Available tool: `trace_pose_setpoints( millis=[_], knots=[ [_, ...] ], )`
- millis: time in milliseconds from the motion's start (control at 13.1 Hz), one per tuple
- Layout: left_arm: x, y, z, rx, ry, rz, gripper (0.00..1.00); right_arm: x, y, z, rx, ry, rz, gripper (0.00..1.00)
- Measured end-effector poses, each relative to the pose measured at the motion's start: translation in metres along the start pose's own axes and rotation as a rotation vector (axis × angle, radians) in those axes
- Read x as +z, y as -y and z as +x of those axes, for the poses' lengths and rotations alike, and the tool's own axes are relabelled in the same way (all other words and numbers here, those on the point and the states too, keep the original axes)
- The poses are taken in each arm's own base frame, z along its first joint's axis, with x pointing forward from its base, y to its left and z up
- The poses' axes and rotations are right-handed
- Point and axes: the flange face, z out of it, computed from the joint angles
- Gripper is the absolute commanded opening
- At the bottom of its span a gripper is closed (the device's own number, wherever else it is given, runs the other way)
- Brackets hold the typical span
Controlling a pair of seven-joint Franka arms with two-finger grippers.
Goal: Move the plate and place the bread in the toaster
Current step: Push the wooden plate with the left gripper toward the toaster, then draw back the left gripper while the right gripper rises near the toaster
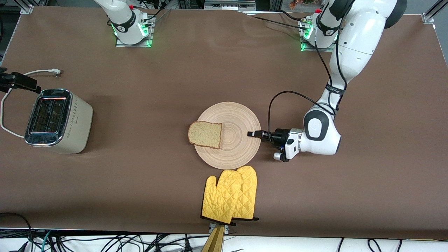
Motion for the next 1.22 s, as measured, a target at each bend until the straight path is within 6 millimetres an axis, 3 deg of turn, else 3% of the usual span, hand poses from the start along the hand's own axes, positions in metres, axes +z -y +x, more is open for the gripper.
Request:
trace_pose_setpoints(
  millis=[534,763,916,1069,1145,1221],
  knots=[
    [0.036,0.024,-0.007,-0.013,-0.008,-0.053,0.00,0.000,0.000,0.000,0.000,0.000,0.000,1.00],
    [0.042,0.026,-0.007,-0.010,-0.010,-0.034,0.00,0.000,0.000,0.000,0.000,0.000,0.000,1.00],
    [0.047,0.025,-0.008,-0.005,-0.014,-0.019,0.16,0.000,0.000,0.000,0.000,-0.001,0.000,1.00],
    [0.050,0.026,-0.008,-0.005,-0.015,-0.011,0.20,0.000,0.000,0.000,0.000,-0.001,0.000,1.00],
    [0.047,0.027,-0.007,-0.005,-0.020,-0.007,0.39,0.000,0.000,0.000,0.000,-0.001,0.000,1.00],
    [0.042,0.030,-0.006,-0.005,-0.027,-0.001,0.72,0.000,0.000,0.000,0.000,-0.001,0.000,1.00]
  ],
)
